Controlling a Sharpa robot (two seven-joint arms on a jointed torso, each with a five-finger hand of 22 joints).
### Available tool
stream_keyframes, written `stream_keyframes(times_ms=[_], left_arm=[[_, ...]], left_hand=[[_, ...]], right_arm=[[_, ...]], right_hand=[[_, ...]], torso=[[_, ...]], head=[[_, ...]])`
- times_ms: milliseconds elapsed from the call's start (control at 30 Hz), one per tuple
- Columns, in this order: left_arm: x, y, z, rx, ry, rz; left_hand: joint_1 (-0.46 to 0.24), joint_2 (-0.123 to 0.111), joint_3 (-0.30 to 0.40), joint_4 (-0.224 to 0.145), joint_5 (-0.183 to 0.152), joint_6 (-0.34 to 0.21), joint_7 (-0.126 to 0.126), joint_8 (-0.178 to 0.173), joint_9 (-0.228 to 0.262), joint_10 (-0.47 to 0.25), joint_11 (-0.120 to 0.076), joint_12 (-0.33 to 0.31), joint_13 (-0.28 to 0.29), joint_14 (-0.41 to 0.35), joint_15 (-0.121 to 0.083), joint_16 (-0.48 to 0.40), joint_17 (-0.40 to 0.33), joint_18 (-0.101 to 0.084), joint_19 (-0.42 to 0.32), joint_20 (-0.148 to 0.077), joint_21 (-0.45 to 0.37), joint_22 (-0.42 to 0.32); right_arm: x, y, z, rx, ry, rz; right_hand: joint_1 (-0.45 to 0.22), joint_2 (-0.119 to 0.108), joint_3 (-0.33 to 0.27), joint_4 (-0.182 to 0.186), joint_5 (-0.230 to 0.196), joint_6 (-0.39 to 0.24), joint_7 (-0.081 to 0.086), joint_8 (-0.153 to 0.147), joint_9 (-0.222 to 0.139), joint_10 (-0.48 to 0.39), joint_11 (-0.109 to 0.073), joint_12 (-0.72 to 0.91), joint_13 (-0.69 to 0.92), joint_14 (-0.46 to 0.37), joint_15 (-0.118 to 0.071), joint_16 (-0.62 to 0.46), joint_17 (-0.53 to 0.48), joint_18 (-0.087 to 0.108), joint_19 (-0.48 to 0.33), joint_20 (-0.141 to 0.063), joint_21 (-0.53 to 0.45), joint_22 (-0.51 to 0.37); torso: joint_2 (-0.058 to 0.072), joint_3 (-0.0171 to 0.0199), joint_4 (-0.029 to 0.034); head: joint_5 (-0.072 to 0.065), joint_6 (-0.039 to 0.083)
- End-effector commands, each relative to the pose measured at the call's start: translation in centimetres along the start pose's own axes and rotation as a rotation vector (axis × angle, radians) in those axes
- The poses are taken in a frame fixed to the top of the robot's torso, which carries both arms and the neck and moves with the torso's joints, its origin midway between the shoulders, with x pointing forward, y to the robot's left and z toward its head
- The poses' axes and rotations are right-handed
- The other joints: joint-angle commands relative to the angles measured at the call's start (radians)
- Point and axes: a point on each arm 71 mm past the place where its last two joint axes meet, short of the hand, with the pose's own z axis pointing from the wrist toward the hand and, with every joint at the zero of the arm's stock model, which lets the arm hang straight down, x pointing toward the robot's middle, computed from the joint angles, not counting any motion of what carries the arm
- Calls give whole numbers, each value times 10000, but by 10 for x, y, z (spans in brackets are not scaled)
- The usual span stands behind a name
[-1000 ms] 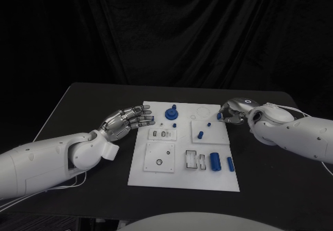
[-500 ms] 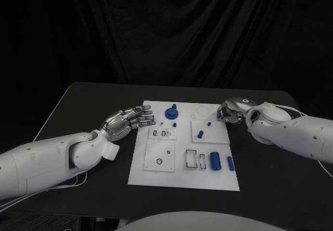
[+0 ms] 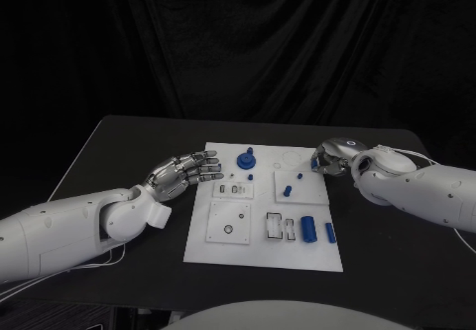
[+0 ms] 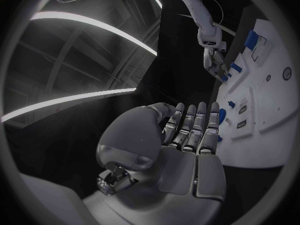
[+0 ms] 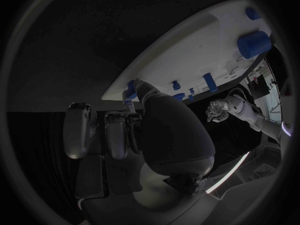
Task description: Assemble the parts on the task board
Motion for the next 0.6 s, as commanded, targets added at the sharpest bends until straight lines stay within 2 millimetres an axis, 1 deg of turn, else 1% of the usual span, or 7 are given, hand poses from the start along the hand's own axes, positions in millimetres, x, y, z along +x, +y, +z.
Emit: stream_keyframes(times_ms=[33,300,400,500,600], left_arm=[[2,1,1,56,155,-112],[1,1,-1,45,121,-109],[1,1,-1,45,101,-106],[1,1,-2,47,69,-94],[1,0,-3,48,33,-79]], left_hand=[[-104,24,70,14,-62,-17,-3,21,-2,-14,80,38,11,-26,53,20,-1,-145,-57,30,62,11],[-104,24,70,14,-62,-17,-3,21,-2,-14,80,38,11,-26,53,20,-1,-145,-57,30,62,11],[-124,21,81,12,-71,-20,3,21,-3,-24,84,34,9,-45,53,14,-5,-149,-70,28,59,11],[-124,21,81,12,-71,-20,3,21,-3,-24,84,34,9,-45,53,14,-5,-149,-70,28,59,11],[-126,20,82,11,-72,-13,3,24,-2,-24,84,34,9,-46,54,14,-5,-149,-71,28,59,11]], right_arm=[[-1,0,-1,-94,-304,8],[-8,2,-4,-312,-1306,108],[-13,3,-9,-406,-1825,231],[-19,7,-14,-514,-2168,376],[-27,14,-19,-711,-2447,536]], right_hand=[[79,49,17,-66,103,230,-34,138,120,1042,32,27,2633,1059,28,26,2635,48,-6,-43,-25,1897],[81,117,20,-123,260,651,-125,393,407,1042,25,27,2633,1059,13,26,2635,-4,137,-60,169,1983],[110,106,20,-168,362,798,-153,478,516,1042,15,27,2633,1059,4,26,2635,-12,164,-68,198,1999],[124,85,15,-189,380,844,-160,503,553,1042,10,27,2633,1059,1,26,2635,-13,170,-71,202,2003],[129,62,6,-200,384,869,-165,517,575,1042,6,27,2633,1059,-2,26,2635,-12,169,-74,197,2002]], torso=[[0,4,-14],[1,9,-21],[0,7,-23],[-2,9,-24],[-4,10,-24]], head=[[23,-3],[55,4],[74,6],[115,6],[120,-14]])
